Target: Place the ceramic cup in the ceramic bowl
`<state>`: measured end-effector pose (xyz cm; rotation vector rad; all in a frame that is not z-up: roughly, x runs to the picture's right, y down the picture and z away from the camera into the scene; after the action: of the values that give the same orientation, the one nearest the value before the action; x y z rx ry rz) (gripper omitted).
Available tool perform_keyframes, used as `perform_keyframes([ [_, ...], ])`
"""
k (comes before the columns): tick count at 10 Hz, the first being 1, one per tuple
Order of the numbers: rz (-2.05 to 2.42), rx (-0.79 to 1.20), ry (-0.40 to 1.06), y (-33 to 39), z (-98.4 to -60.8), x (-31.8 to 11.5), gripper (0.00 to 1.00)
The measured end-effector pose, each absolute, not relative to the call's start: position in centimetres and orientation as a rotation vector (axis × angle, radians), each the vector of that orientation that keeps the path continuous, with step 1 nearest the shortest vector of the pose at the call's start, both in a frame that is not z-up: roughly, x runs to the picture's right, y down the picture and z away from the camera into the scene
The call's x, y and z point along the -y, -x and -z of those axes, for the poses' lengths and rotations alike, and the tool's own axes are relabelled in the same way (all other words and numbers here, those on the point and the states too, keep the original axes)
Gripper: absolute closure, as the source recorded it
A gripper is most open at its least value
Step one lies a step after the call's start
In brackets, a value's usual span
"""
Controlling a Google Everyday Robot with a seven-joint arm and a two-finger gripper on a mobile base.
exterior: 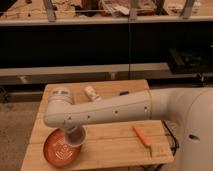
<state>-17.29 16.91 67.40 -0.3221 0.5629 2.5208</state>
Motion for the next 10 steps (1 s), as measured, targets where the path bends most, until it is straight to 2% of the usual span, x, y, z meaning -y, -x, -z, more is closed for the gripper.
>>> perform_keyframes([
  [10,-2.489,-0.574,0.316,17.67,-67.69,-17.17,1.00],
])
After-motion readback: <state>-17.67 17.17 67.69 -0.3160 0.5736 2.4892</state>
